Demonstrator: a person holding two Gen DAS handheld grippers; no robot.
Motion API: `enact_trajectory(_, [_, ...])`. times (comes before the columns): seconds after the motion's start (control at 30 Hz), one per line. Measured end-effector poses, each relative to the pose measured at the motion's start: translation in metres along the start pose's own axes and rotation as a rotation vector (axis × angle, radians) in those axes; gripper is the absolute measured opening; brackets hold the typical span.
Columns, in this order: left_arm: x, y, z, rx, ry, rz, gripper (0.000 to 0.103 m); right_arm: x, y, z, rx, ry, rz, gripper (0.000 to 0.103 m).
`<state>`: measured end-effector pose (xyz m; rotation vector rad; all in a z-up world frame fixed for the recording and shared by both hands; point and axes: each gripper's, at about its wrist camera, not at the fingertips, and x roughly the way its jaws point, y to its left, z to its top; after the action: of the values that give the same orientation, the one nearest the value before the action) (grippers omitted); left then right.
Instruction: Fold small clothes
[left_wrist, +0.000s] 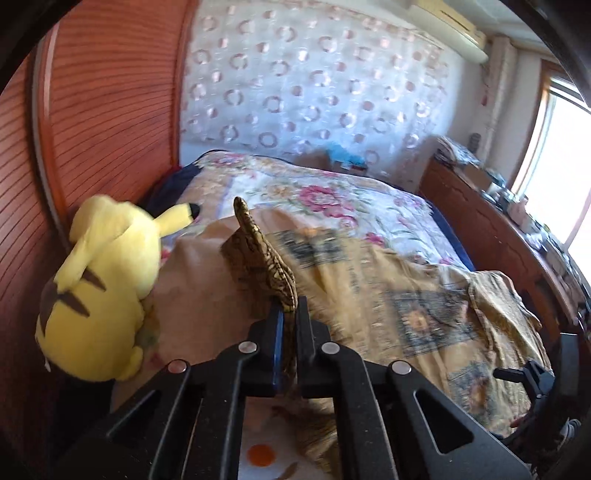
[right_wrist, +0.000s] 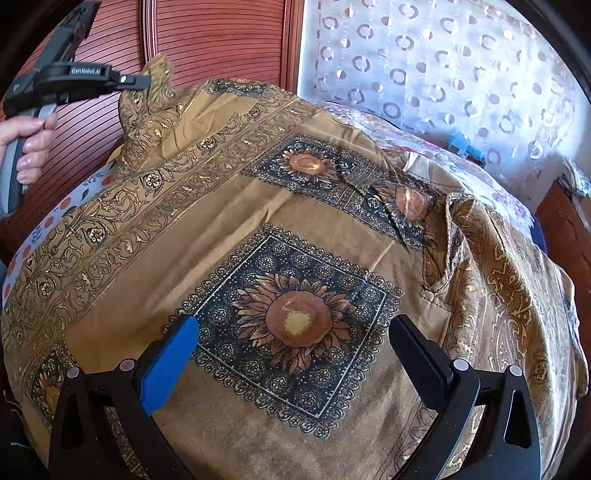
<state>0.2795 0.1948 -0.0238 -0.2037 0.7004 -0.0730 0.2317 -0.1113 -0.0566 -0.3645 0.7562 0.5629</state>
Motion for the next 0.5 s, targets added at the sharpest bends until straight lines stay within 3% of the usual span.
enact_trajectory(0.17, [0.000, -0.057, 0.026, 0.100, -0.009, -0.090, 0.006, -0.006, -0.010, -0.002, 0.039, -0.022, 0.022, 0.103])
enact_trajectory(0.37, [0.009, -0.132, 0.047, 0.217, 0.015, -0.223, 0.006, -0.016, -0.026, -0.006, 0.065, -0.041, -0.017, 0.103])
enact_trajectory(0.5, [0.013, -0.151, 0.050, 0.268, 0.026, -0.222, 0.006, -0.025, -0.040, -0.010, 0.092, -0.051, -0.039, 0.103])
